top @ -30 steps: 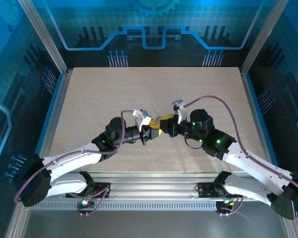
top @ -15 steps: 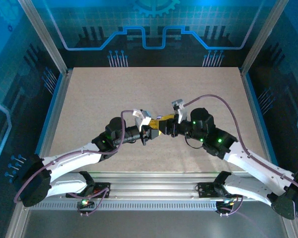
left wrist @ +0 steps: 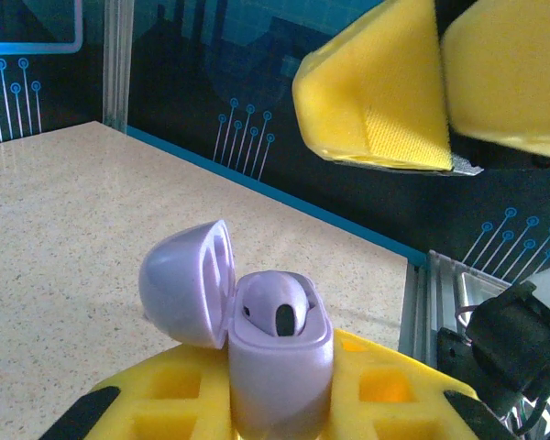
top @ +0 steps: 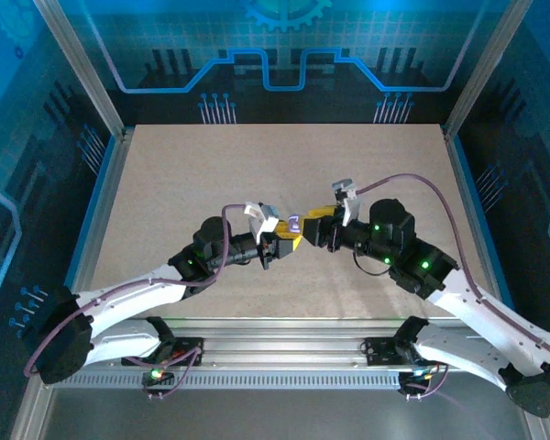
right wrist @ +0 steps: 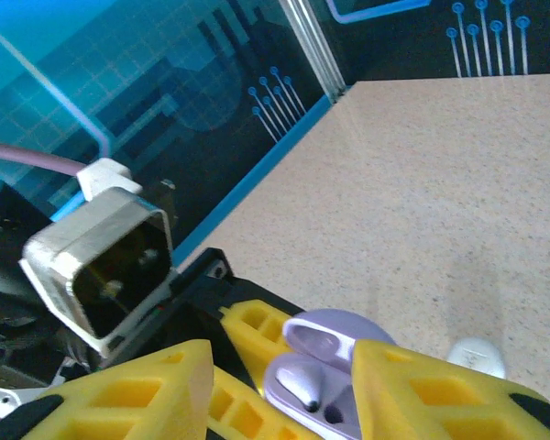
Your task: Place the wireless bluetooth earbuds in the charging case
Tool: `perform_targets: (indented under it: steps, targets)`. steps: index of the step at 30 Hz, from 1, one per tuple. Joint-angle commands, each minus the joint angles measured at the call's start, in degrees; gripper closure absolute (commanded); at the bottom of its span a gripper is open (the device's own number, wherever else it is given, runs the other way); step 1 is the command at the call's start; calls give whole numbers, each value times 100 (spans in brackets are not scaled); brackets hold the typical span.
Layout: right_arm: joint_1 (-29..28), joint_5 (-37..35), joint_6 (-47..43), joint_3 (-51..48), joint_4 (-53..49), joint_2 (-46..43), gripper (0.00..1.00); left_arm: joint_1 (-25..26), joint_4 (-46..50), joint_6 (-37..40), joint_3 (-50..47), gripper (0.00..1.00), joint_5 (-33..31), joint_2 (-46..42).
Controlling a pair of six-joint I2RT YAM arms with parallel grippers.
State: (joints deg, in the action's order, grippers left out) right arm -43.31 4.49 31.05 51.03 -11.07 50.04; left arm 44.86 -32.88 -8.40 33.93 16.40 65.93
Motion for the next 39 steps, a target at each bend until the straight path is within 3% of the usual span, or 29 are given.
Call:
perform_targets:
  steps: [1, 6, 12, 18, 26, 29, 39]
  targets:
    - [119, -106, -11, 109, -496, -94, 57, 31, -92, 230, 131, 80, 179, -150]
    - [172, 15, -37, 154, -877, -31, 57, 36, 72, 284, 140, 80, 53, -190]
    - [841, 547, -263, 665, -1969, 321, 59, 19, 508, 403, 102, 80, -436, -394]
    - [1522, 876, -774, 1434, -3346, 1337, 61, 25, 555, 498, -70, 80, -425, -477]
    - [2499, 1300, -1198, 2009, -3994, 2758, 62, 26, 735, 628, -14, 80, -392, -436]
    - [2690, 1145, -1670, 2349, -4315, 3340, 62, 23, 770, 655, -10, 80, -404, -410]
    - [2784, -329, -3386, 3330, -5191, 4941, 63, 23, 792, 646, 34, 80, -424, -282]
